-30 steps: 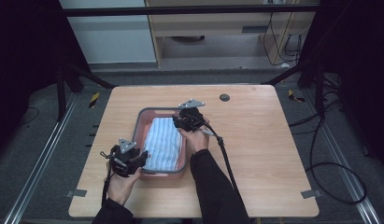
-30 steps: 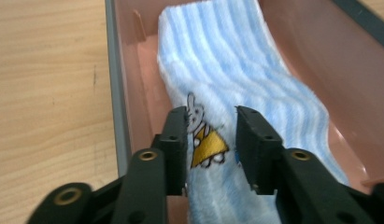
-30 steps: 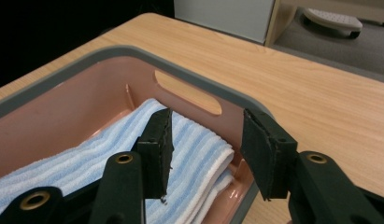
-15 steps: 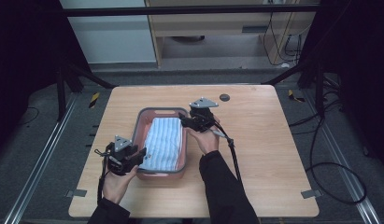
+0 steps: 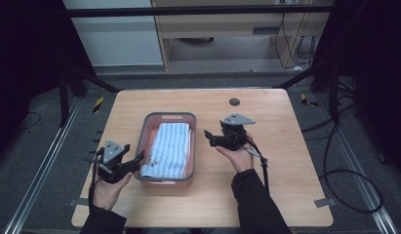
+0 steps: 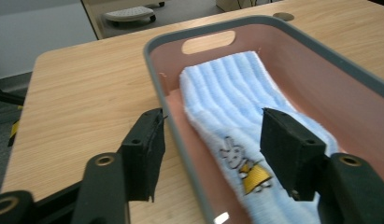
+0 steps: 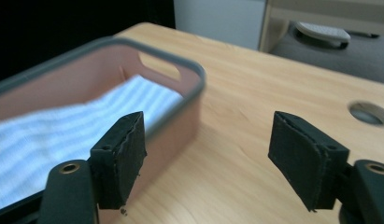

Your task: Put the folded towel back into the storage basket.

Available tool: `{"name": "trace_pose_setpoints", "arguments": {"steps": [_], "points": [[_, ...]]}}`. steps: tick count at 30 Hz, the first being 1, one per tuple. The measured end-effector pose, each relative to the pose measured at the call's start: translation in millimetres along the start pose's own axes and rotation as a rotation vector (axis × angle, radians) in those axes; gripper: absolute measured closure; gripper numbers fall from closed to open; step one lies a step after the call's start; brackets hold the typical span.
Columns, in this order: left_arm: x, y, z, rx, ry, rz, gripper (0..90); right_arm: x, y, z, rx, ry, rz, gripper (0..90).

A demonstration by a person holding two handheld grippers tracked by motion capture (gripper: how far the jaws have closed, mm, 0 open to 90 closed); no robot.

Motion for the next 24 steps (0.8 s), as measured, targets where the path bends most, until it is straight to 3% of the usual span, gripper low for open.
{"name": "trace_pose_setpoints", "arguments": {"steps": [6, 9, 16, 21, 24], "points": [[32.6, -9.2, 8.6, -0.004, -0.034, -0.047, 29.8, -33.3, -23.0, 36.2, 0.056, 0.027, 0.054, 23.9], [49.3, -10.0, 15.5, 0.0, -0.022, -0.092, 24.4, -47.9, -34.3, 50.5, 0.078, 0.032, 0.079, 21.9], [79.3, 3.9, 53.6, 0.117, -0.064, -0.13, 22.1, -71.2, -59.5, 82.2, 0.119, 0.032, 0.115, 19.9], [89.6, 12.8, 74.4, 0.174, -0.073, -0.129, 20.7, -80.3, -72.7, 99.2, 0.137, 0.02, 0.14, 18.4], [94.1, 15.1, 83.8, 0.2, -0.071, -0.131, 20.6, -85.3, -79.2, 105.3, 0.129, 0.04, 0.15, 18.0]]}}
Point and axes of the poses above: each handheld gripper's, and its own axes: y roughly forward along the jaws, z roughly out of its underside, x roughly to its left, the point moved 7 cm from there along y, roughly forward along the jaws, and after that the axes turned 1 degree about z, right-handed, at the moved point
